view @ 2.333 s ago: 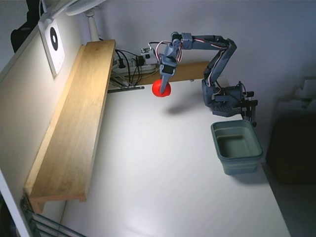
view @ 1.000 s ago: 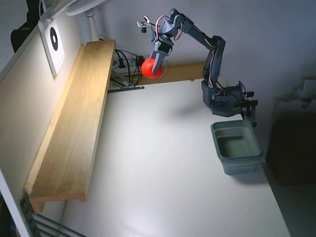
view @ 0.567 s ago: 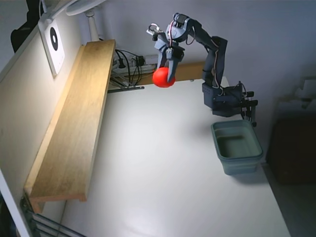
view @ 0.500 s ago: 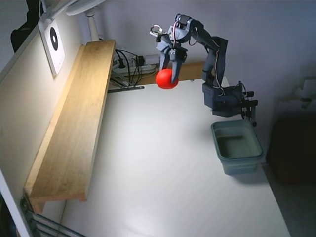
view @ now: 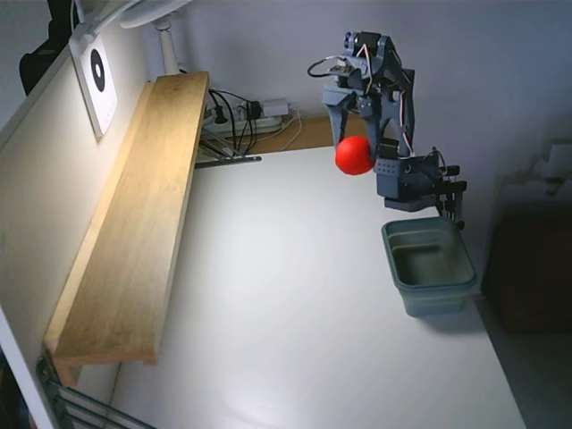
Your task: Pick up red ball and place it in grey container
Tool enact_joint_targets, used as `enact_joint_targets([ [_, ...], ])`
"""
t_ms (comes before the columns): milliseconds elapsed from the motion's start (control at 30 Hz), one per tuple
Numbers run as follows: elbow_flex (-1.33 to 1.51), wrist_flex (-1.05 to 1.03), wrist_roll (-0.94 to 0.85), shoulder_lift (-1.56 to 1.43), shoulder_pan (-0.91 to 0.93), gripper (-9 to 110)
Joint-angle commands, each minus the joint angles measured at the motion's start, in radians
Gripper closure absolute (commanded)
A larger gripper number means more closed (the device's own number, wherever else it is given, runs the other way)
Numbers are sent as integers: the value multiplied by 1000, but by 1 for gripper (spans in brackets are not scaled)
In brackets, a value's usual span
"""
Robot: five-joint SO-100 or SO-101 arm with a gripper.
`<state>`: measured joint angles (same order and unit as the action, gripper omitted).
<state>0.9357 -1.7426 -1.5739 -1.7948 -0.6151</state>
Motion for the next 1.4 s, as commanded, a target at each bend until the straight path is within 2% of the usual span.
enact_joint_targets([
  [0,-40,-3,3,-3,-112,78],
  [500,-40,-3,3,-3,-517,78],
  [767,-40,-3,3,-3,-501,78],
  [933,-40,-3,3,-3,-410,78],
  [1367,-40,-3,3,-3,-409,78],
])
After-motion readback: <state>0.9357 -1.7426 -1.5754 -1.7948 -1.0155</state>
